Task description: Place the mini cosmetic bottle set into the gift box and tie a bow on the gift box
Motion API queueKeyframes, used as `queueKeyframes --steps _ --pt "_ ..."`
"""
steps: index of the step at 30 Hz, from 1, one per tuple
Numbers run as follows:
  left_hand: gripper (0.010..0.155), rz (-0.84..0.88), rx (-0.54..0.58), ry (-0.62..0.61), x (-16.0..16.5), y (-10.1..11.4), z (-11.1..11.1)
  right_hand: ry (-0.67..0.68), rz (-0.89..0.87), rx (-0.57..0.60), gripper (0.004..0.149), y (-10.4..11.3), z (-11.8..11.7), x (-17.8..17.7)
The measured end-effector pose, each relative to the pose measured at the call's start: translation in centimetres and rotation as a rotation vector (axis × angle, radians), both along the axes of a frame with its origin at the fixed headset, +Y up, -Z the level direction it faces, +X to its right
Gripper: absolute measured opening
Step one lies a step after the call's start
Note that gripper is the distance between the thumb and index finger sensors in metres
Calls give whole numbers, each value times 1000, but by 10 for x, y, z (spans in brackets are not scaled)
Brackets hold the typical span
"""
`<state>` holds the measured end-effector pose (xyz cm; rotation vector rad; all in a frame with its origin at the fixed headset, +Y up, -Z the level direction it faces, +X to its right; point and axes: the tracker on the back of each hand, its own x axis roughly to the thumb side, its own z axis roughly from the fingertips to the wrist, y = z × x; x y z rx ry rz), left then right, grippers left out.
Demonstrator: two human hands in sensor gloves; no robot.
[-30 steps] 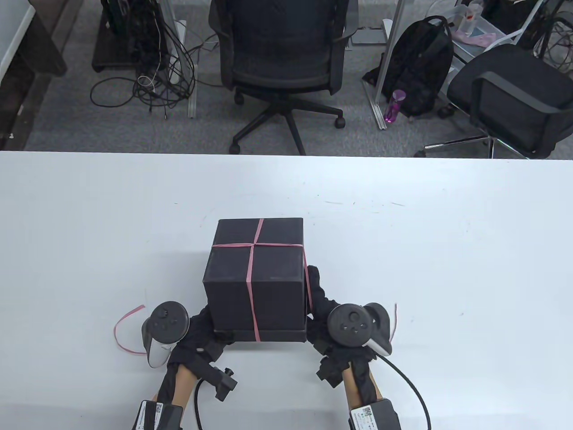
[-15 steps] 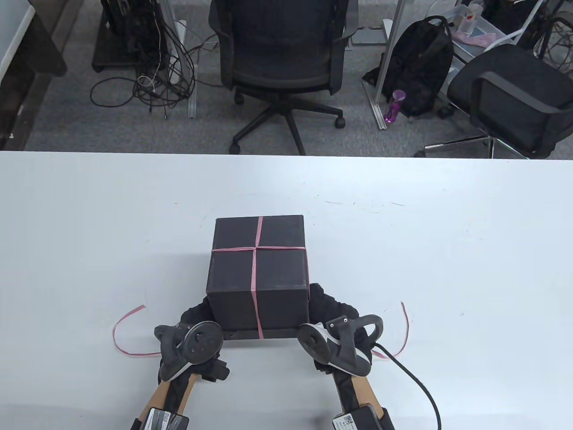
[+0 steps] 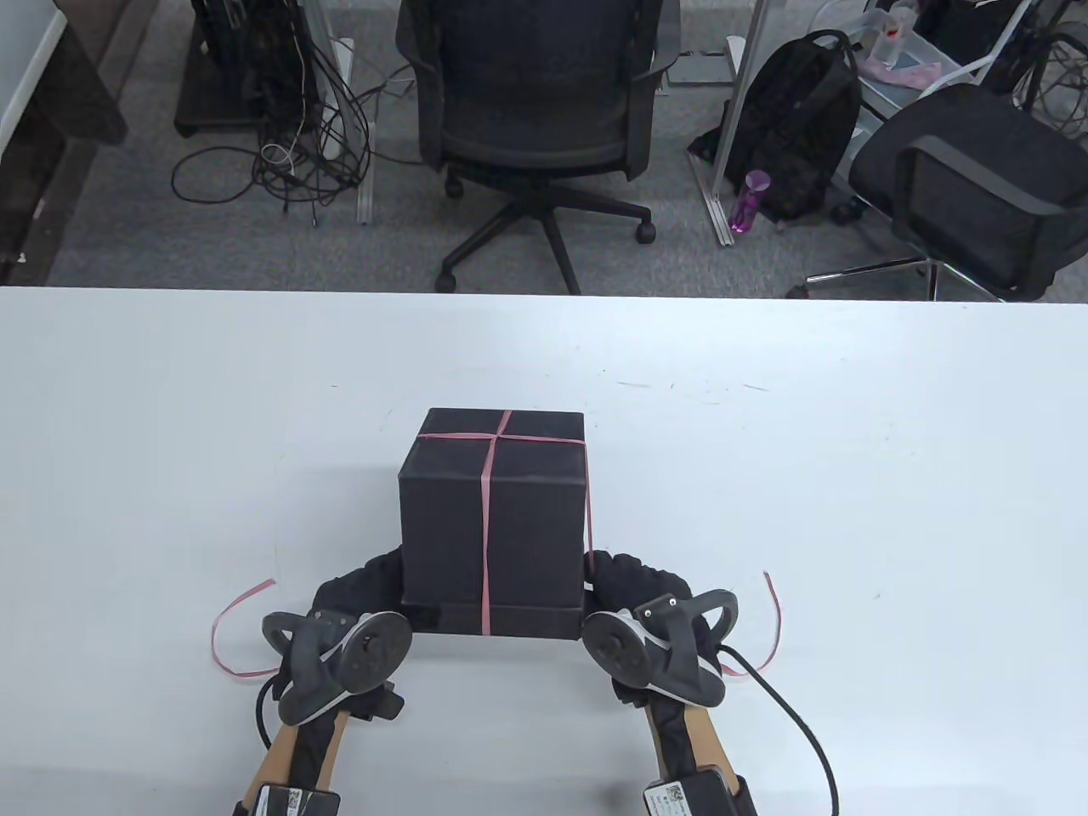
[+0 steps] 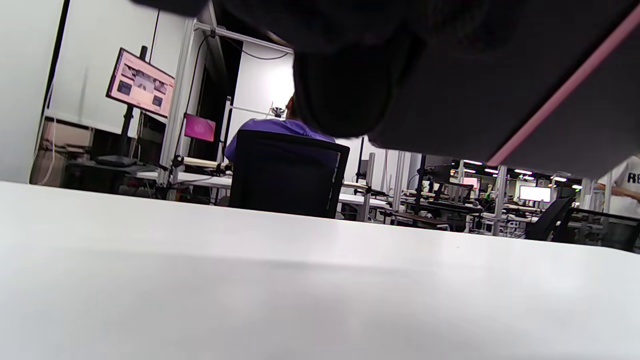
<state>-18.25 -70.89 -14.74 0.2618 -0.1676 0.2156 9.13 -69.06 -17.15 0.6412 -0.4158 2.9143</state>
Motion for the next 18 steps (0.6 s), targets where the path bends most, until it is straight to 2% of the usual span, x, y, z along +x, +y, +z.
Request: queueKeyframes --steps 6,12,15,18 --pt "58 112 32 -67 -1 7 3 15 -110 -14 68 5 -1 9" --pt "52 260 92 -73 -2 17 9 12 -253 68 62 15 4 13" --pt "52 389 68 -75 -4 19 9 -6 -336 37 60 20 5 16" --pt "51 510 -10 -74 -7 17 8 -20 -401 -17 57 20 4 20"
